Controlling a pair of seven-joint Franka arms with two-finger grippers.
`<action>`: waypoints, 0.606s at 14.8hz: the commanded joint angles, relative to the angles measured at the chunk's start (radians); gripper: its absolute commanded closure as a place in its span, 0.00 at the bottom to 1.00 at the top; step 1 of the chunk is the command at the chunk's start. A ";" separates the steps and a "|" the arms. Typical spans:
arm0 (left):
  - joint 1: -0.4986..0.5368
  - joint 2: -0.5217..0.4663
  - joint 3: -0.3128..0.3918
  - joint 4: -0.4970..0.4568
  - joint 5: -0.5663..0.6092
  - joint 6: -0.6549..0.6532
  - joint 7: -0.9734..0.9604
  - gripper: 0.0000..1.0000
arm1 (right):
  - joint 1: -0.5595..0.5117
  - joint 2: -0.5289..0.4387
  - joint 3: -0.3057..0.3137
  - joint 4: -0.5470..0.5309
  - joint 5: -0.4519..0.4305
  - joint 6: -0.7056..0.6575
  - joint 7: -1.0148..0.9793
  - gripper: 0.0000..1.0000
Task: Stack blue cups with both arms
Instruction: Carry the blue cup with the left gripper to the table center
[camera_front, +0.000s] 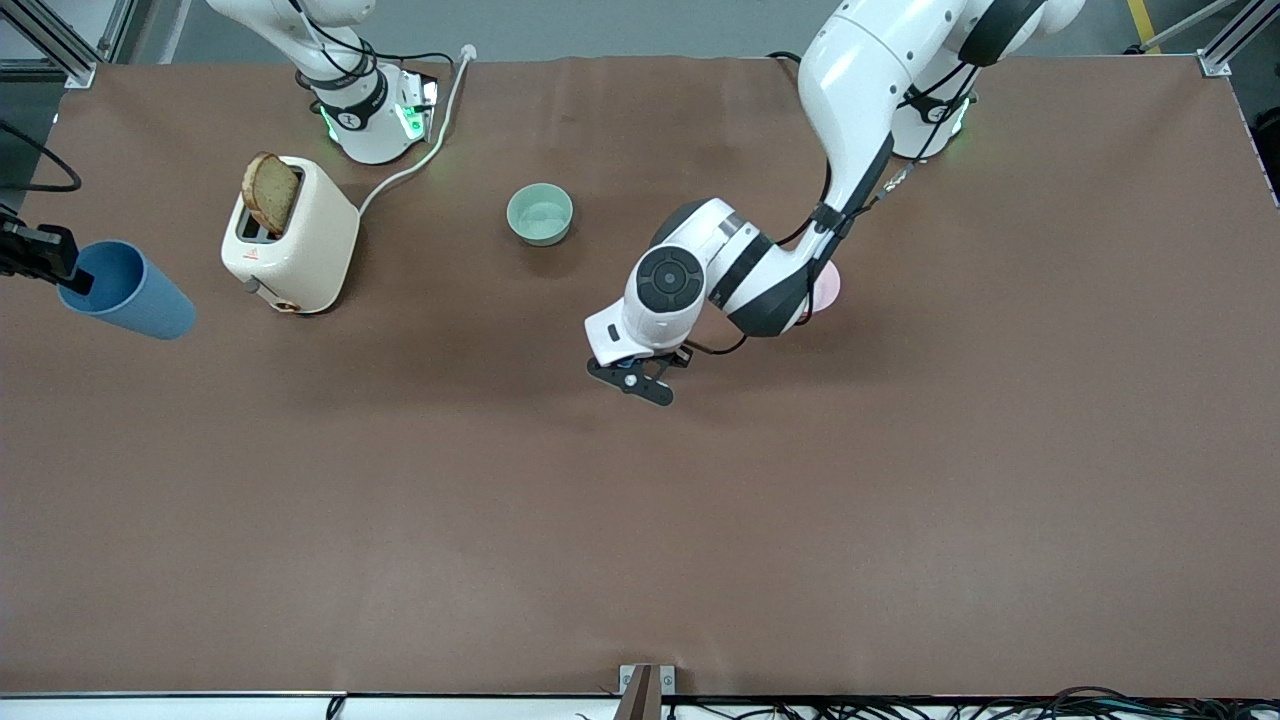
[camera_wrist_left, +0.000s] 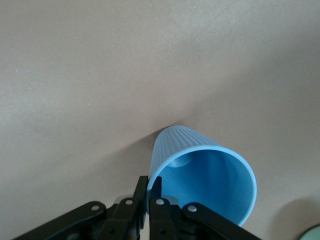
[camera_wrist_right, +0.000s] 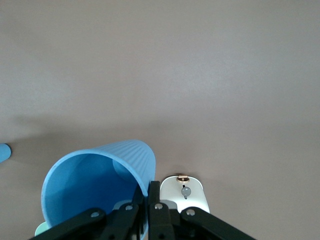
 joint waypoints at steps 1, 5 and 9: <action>0.004 0.022 0.007 0.018 0.000 0.020 -0.005 0.79 | 0.010 -0.011 -0.002 -0.011 -0.009 0.002 0.020 0.99; 0.001 -0.007 0.007 0.020 0.000 0.019 -0.030 0.00 | 0.034 -0.011 -0.001 -0.013 -0.003 0.011 0.022 0.99; 0.039 -0.125 0.005 0.021 -0.011 -0.045 -0.041 0.00 | 0.097 -0.011 -0.001 -0.019 0.022 0.006 0.096 1.00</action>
